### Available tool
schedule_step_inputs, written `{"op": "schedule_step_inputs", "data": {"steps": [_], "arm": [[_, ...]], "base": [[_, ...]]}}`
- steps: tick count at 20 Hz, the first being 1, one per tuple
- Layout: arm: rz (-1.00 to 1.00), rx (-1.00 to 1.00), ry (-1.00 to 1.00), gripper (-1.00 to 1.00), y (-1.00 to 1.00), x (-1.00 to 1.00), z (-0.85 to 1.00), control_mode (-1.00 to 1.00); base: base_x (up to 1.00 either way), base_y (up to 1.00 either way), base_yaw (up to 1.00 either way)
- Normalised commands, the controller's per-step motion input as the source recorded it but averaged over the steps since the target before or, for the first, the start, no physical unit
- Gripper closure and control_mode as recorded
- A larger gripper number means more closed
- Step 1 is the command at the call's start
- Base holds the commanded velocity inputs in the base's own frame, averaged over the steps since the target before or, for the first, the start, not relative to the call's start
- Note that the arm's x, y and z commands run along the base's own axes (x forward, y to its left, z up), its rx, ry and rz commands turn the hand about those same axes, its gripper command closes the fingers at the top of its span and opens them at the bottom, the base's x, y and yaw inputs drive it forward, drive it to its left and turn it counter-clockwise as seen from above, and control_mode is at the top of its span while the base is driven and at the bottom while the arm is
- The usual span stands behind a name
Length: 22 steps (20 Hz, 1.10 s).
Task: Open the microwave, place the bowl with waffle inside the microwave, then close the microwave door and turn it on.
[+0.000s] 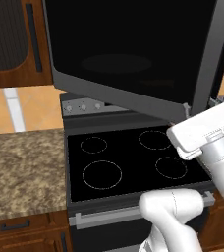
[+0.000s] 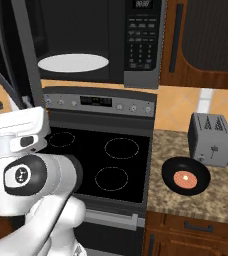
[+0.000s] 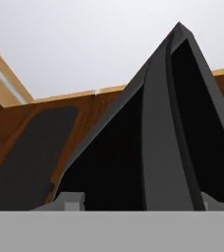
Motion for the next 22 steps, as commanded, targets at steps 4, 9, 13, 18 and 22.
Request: {"op": "schedule_step_inputs", "data": {"steps": [4, 9, 13, 18, 22], "arm": [[-0.12, 0.06, -0.62, -1.00, -0.61, -0.92, 0.87, -1.00], [-0.20, 0.02, -0.34, -1.00, -0.83, -0.92, 0.88, -1.00], [-0.18, 0.05, -0.25, -1.00, -0.86, -1.00, 0.98, -1.00], [-0.16, 0.13, -0.29, -1.00, -0.96, -0.80, 1.00, -1.00], [-0.12, 0.19, -0.47, -1.00, -0.87, -0.75, 1.00, -1.00]], "base": [[0.00, 0.00, 0.00], [0.00, 0.00, 0.00], [0.00, 0.00, 0.00], [0.00, 0.00, 0.00], [0.00, 0.00, 0.00]]}}
